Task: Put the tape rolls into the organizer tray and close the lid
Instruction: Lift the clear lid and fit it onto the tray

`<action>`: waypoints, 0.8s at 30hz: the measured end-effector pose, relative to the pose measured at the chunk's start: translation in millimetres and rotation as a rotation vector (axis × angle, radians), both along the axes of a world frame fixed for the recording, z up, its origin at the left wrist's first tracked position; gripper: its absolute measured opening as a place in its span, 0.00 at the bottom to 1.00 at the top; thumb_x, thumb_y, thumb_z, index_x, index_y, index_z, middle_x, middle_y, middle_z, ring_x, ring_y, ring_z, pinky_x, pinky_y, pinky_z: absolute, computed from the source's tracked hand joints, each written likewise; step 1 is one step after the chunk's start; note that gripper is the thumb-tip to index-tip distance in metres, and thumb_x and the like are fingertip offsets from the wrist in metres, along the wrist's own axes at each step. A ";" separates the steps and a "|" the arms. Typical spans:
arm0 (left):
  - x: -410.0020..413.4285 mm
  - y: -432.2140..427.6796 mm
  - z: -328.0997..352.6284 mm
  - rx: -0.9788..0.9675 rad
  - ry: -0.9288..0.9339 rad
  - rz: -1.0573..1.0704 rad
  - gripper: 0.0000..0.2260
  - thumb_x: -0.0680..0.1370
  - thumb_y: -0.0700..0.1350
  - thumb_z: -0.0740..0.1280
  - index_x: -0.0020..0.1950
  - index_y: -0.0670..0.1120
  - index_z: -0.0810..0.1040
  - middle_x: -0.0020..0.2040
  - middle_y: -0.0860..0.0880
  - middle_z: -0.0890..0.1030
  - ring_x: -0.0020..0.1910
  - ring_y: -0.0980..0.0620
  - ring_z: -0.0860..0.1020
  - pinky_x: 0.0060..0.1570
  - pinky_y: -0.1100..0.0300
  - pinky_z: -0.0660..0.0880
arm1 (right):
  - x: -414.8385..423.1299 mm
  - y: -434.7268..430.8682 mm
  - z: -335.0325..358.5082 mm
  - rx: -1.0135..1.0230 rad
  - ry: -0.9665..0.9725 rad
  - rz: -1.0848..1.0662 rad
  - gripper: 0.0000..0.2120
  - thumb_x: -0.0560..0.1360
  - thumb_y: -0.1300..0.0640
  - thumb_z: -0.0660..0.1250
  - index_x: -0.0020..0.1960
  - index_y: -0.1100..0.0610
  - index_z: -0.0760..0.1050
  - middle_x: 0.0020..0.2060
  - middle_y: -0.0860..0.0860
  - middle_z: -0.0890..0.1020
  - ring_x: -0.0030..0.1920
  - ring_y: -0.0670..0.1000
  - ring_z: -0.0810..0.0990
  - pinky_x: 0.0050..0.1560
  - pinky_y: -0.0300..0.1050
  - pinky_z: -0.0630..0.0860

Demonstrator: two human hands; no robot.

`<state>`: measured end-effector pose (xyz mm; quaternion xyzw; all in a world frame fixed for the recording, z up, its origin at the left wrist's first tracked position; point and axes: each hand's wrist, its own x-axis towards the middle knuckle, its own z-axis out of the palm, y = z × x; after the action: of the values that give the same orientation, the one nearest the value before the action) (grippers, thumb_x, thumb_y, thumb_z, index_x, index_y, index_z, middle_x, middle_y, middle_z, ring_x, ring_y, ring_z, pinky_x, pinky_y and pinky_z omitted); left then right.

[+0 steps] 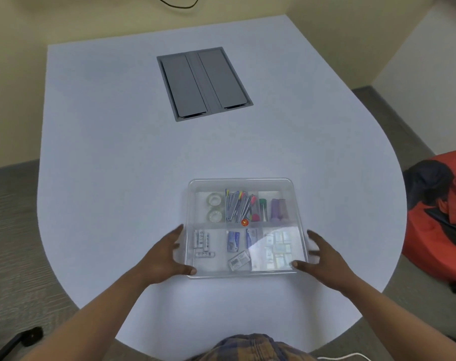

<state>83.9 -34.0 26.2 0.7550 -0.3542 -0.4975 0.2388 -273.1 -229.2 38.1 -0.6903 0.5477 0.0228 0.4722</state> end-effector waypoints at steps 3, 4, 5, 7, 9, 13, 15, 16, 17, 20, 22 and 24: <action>-0.5 -12.3 2.5 -0.072 -0.284 -0.199 0.60 0.60 0.56 0.81 0.77 0.53 0.41 0.76 0.61 0.44 0.74 0.62 0.50 0.72 0.61 0.55 | 15.8 -9.4 0.0 -0.173 0.104 0.199 0.55 0.66 0.36 0.75 0.80 0.52 0.47 0.79 0.46 0.56 0.77 0.50 0.59 0.74 0.52 0.62; -0.8 -15.6 2.5 -0.054 -0.341 -0.239 0.59 0.61 0.58 0.79 0.77 0.53 0.40 0.77 0.60 0.42 0.75 0.62 0.48 0.72 0.60 0.55 | 20.0 -11.4 -0.8 -0.198 0.170 0.244 0.55 0.66 0.32 0.71 0.80 0.53 0.46 0.80 0.48 0.54 0.79 0.49 0.54 0.76 0.52 0.60; -1.0 -18.3 2.1 -0.028 -0.386 -0.260 0.58 0.62 0.60 0.78 0.77 0.53 0.39 0.77 0.59 0.41 0.76 0.61 0.47 0.72 0.59 0.56 | 22.2 -12.4 -2.7 -0.217 0.267 0.274 0.55 0.67 0.28 0.67 0.80 0.53 0.46 0.80 0.49 0.53 0.79 0.50 0.52 0.75 0.53 0.59; -1.3 -22.7 3.6 0.013 -0.453 -0.278 0.55 0.63 0.68 0.72 0.77 0.52 0.40 0.78 0.56 0.43 0.76 0.59 0.47 0.72 0.55 0.57 | 22.1 -12.8 -5.3 -0.229 0.477 0.324 0.54 0.66 0.21 0.56 0.80 0.54 0.48 0.80 0.49 0.54 0.79 0.51 0.50 0.72 0.56 0.62; -1.2 -27.1 7.5 0.048 -0.502 -0.310 0.54 0.64 0.75 0.64 0.78 0.51 0.41 0.79 0.55 0.44 0.77 0.57 0.48 0.73 0.52 0.58 | 19.2 -6.3 -5.8 -0.141 0.533 0.310 0.56 0.65 0.18 0.49 0.79 0.56 0.48 0.79 0.51 0.57 0.78 0.54 0.55 0.72 0.57 0.63; -1.8 -29.9 4.0 0.052 -0.520 -0.350 0.49 0.69 0.74 0.58 0.77 0.49 0.39 0.79 0.52 0.41 0.77 0.55 0.45 0.73 0.50 0.56 | 18.8 10.3 -11.1 -0.300 0.454 0.243 0.52 0.69 0.23 0.51 0.80 0.55 0.41 0.80 0.48 0.47 0.79 0.50 0.52 0.74 0.53 0.61; -2.2 -27.6 -0.8 0.021 -0.526 -0.338 0.46 0.72 0.71 0.57 0.77 0.48 0.39 0.79 0.52 0.41 0.77 0.55 0.45 0.73 0.52 0.55 | 24.3 16.5 -8.9 -0.426 0.438 0.269 0.50 0.72 0.26 0.53 0.80 0.55 0.39 0.80 0.48 0.44 0.79 0.49 0.48 0.74 0.50 0.61; -2.2 -26.3 -2.9 0.004 -0.520 -0.331 0.45 0.73 0.70 0.58 0.77 0.48 0.39 0.79 0.52 0.41 0.77 0.55 0.46 0.73 0.53 0.54 | 27.0 18.6 -7.3 -0.444 0.442 0.288 0.49 0.73 0.26 0.53 0.80 0.55 0.39 0.80 0.49 0.45 0.79 0.49 0.47 0.74 0.49 0.59; -2.0 -25.2 -4.7 -0.014 -0.512 -0.331 0.44 0.74 0.69 0.58 0.77 0.48 0.39 0.79 0.52 0.40 0.77 0.55 0.45 0.74 0.54 0.53 | 29.8 19.5 -5.1 -0.445 0.456 0.304 0.48 0.73 0.27 0.52 0.80 0.56 0.41 0.80 0.49 0.46 0.79 0.49 0.46 0.75 0.48 0.58; 0.4 -23.8 -8.2 -0.042 -0.526 -0.363 0.44 0.74 0.68 0.58 0.77 0.47 0.39 0.79 0.51 0.40 0.77 0.55 0.46 0.73 0.55 0.55 | 38.0 16.4 3.8 -0.491 0.557 0.353 0.48 0.73 0.26 0.48 0.80 0.58 0.47 0.80 0.51 0.52 0.80 0.50 0.47 0.74 0.49 0.60; 1.5 -23.2 -10.3 -0.045 -0.566 -0.390 0.45 0.73 0.70 0.57 0.77 0.47 0.38 0.79 0.51 0.40 0.77 0.55 0.46 0.73 0.54 0.57 | 43.0 12.2 9.0 -0.511 0.612 0.372 0.49 0.72 0.24 0.47 0.79 0.59 0.49 0.80 0.52 0.55 0.79 0.50 0.49 0.73 0.50 0.62; 1.1 -21.8 -10.4 -0.041 -0.597 -0.405 0.45 0.73 0.70 0.56 0.77 0.47 0.37 0.79 0.51 0.39 0.77 0.55 0.46 0.72 0.54 0.58 | 48.1 9.5 13.0 -0.490 0.655 0.397 0.51 0.71 0.24 0.47 0.79 0.60 0.49 0.79 0.54 0.56 0.79 0.51 0.50 0.72 0.51 0.63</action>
<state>85.0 -55.9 15.8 0.7766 -0.5606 -0.2850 0.0367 -225.0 -219.7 51.1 -0.8296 0.5147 0.1998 0.0834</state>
